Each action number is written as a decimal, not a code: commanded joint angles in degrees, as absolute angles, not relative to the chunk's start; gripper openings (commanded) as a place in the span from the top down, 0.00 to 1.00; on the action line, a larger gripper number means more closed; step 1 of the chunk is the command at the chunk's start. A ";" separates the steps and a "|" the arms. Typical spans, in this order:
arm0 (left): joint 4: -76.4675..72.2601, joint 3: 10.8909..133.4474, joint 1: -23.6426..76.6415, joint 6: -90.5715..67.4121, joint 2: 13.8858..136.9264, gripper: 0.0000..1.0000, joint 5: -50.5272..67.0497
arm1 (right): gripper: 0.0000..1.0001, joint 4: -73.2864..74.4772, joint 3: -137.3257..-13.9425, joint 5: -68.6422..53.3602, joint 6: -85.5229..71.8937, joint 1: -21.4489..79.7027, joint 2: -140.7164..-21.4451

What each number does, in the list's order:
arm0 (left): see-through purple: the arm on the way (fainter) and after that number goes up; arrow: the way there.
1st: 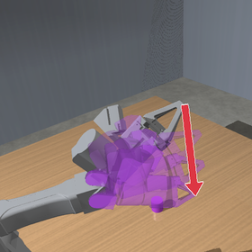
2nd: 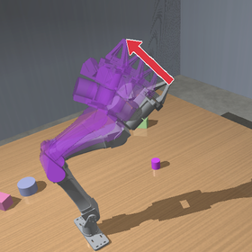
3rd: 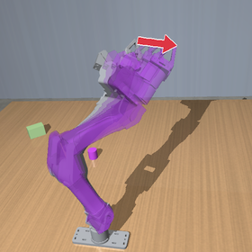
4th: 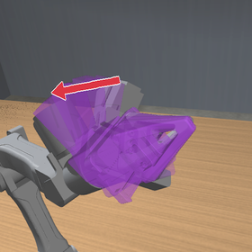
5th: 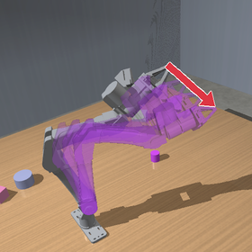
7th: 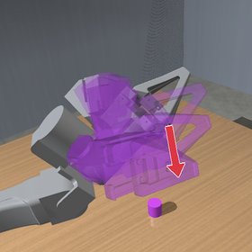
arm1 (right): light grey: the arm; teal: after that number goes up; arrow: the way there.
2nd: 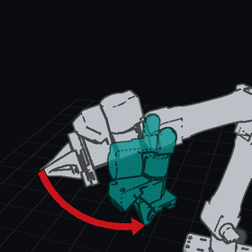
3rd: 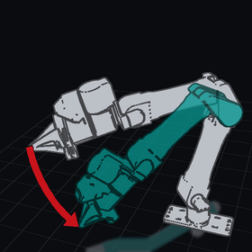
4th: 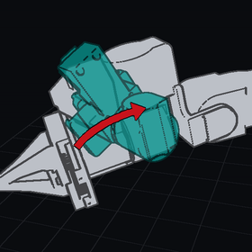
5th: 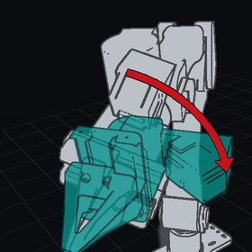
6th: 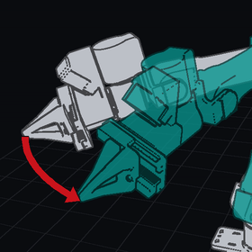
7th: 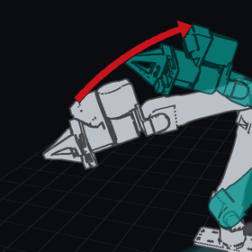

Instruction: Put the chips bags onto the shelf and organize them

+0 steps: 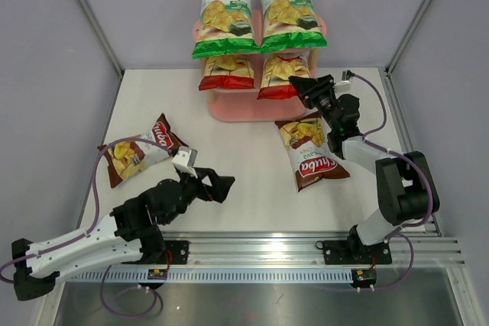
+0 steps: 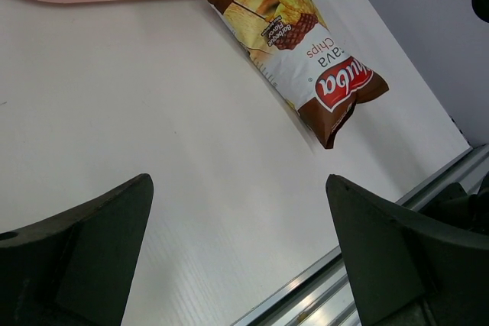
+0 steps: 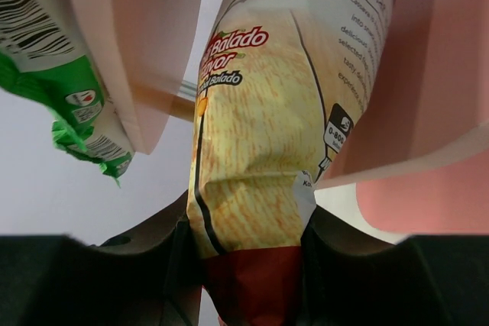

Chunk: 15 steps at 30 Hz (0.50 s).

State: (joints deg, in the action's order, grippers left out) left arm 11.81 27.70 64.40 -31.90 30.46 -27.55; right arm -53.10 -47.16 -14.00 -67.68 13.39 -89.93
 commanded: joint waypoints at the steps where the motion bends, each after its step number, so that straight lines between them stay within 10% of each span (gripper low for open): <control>1: 13.27 28.65 64.16 -31.29 28.39 0.01 -29.88 | 1.00 -63.45 -52.29 -11.95 -66.01 13.09 -93.41; 15: 15.82 28.65 64.07 -31.29 25.66 0.01 -31.11 | 1.00 -64.51 -60.82 -10.20 -65.39 12.92 -104.67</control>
